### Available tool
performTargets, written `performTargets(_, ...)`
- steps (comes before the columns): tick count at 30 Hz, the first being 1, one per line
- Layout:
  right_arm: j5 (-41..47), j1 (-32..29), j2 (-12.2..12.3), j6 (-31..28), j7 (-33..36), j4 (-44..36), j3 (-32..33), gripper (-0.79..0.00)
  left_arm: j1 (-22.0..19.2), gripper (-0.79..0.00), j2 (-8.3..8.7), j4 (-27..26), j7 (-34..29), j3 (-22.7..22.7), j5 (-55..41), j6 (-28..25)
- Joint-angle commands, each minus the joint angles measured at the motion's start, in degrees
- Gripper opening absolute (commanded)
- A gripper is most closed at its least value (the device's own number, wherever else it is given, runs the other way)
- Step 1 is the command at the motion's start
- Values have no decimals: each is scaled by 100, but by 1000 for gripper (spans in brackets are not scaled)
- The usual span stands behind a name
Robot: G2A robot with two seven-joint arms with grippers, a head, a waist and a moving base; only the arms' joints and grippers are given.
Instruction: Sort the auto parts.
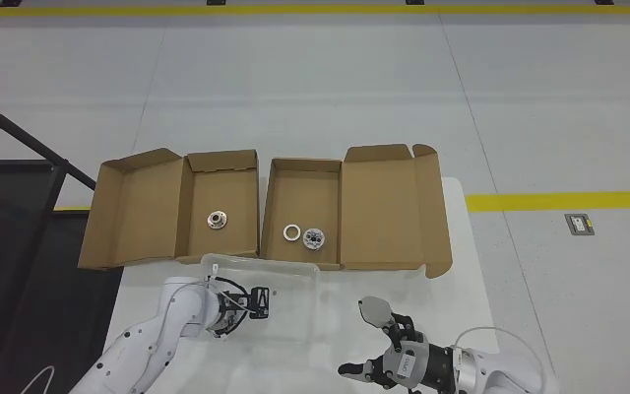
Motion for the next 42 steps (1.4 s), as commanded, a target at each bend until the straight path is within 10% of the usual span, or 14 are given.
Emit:
performTargets(1, 0, 0, 0, 0, 0, 0, 0, 0, -33, -388, 25, 45, 4, 59, -12, -4)
performTargets(15, 0, 0, 0, 0, 0, 0, 0, 0, -193, -646, 188, -249, -188, 105, -478, 188)
performTargets(34, 0, 0, 0, 0, 0, 0, 0, 0, 1124, -785, 680, -2295, 473, -2252, -949, 1265)
performTargets(42, 0, 0, 0, 0, 0, 0, 0, 0, 1166, -785, 687, -2332, 502, -2298, -947, 1281)
